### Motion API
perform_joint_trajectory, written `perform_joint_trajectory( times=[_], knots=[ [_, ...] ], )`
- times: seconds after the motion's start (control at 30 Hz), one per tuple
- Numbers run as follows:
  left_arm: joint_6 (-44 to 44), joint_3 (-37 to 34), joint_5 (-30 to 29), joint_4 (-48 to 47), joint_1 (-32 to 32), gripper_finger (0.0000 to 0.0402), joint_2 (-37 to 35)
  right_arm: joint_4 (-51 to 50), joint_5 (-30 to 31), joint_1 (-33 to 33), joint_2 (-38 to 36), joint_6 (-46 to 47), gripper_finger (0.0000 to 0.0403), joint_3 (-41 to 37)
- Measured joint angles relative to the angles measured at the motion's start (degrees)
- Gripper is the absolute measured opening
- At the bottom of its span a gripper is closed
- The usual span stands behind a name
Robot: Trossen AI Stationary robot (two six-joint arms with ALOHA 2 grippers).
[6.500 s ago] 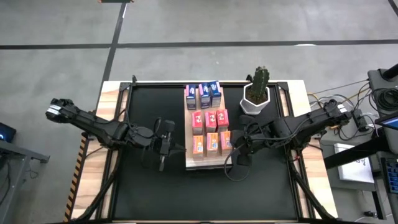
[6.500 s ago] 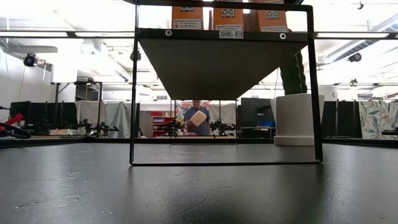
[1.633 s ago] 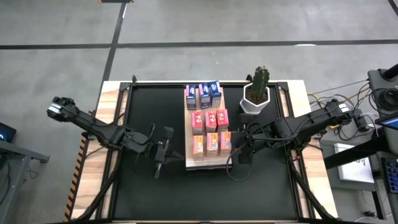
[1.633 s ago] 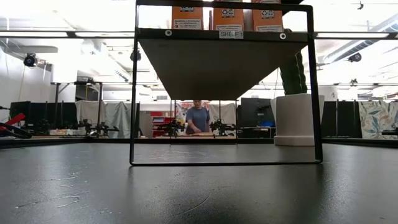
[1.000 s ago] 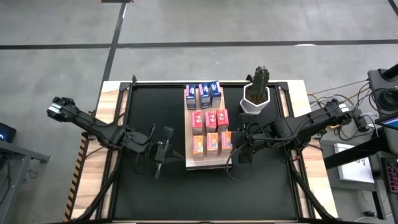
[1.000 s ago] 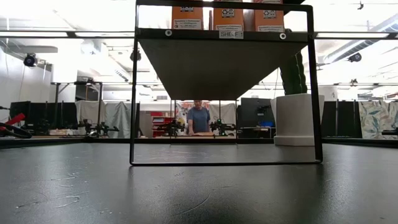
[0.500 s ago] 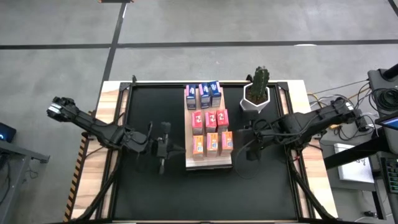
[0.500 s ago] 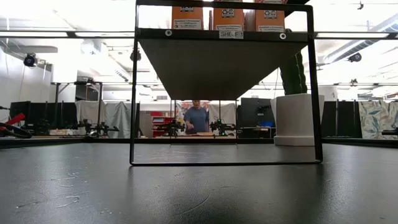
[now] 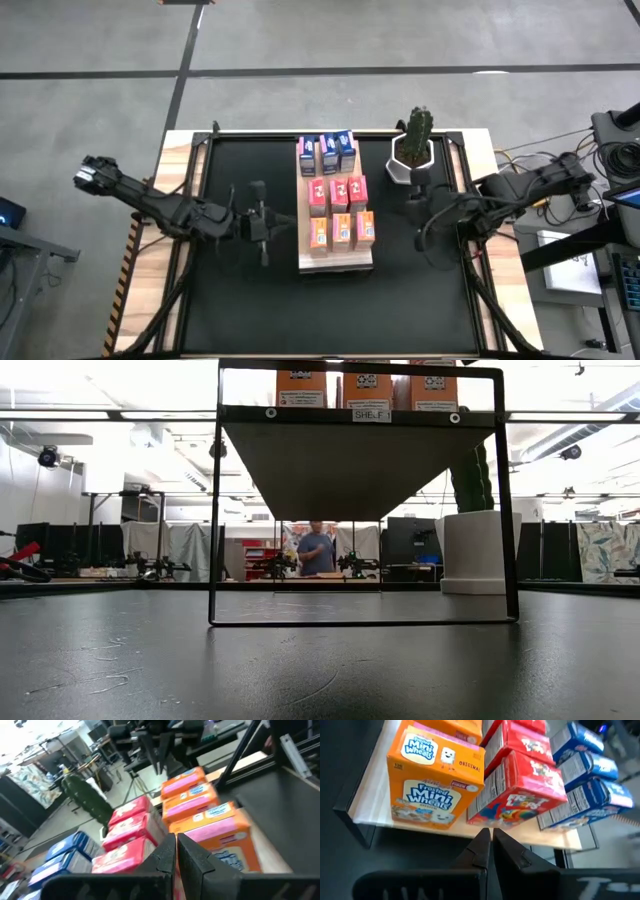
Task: Stack cereal on shelf
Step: Adjust the blue cereal boxes
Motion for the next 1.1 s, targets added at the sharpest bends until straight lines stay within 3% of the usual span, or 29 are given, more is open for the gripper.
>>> perform_joint_trajectory(
  times=[0.37,0.67,0.87,1.1],
  knots=[
    [-0.66,0.00,-0.01,-6.50,1.56,0.0000,-2.14,19.70,-0.02,0.00,-12.28,-4.63,0.0012,-17.37],
    [-3.01,-0.42,3.97,-12.49,1.59,0.0000,-6.07,31.10,0.00,0.00,-20.29,-7.00,0.0012,-28.29],
    [-2.64,-2.73,4.12,-12.07,1.93,0.0000,-7.98,38.41,-0.01,0.00,-24.20,-8.97,0.0012,-34.42],
    [-2.79,-8.56,4.16,-5.42,2.71,0.0000,-11.33,43.48,0.00,0.00,-27.85,-9.39,0.0012,-39.82]
  ],
)
